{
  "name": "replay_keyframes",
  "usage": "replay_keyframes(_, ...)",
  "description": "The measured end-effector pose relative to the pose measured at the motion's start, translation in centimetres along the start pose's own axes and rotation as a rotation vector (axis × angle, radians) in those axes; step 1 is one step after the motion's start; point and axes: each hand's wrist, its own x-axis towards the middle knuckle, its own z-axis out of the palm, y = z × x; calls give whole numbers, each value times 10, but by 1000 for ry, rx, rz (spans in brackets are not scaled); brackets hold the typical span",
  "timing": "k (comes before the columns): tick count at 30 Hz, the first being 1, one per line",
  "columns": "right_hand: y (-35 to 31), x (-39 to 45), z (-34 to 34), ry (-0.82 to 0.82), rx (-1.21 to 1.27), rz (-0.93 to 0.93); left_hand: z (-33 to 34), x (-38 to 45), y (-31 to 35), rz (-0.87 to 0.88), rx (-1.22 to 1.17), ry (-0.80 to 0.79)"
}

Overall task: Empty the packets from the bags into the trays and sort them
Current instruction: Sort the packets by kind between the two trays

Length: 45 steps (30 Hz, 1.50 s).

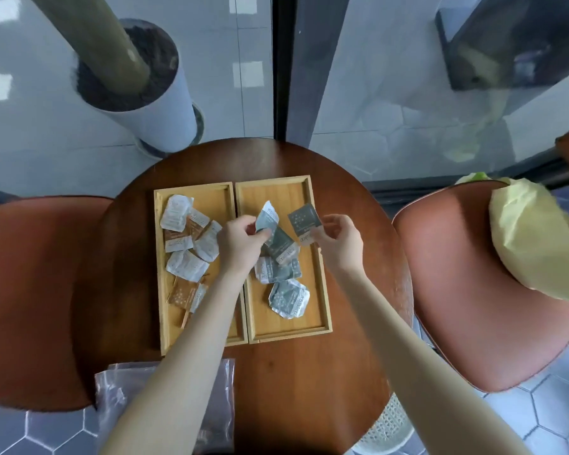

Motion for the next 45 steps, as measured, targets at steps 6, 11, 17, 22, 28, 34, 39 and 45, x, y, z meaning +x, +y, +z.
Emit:
replay_keyframes(6,4,-2,16,-13,-123,-36,-4,-4,-14,0,22,4)
replay_keyframes(11,33,-32,23,-94,-575,-459,2,-41,-32,262,405,-44)
replay_keyframes(17,52,-48,21,-207,-1044,-644,14,-77,-57,450,640,-177)
replay_keyframes(22,51,-52,19,-188,-1048,-603,14,-86,-60,375,754,-262)
replay_keyframes(28,63,-62,18,-332,-1132,-588,14,-86,-55,295,811,-336)
replay_keyframes(34,63,-83,19,-249,-1144,-603,4,-92,-55,311,684,-294)
replay_keyframes(39,60,-103,18,-262,-1077,-636,-22,-110,-72,372,609,-137)
replay_keyframes(45,71,-146,36,-375,-1053,-706,-62,-139,-113,446,632,14)
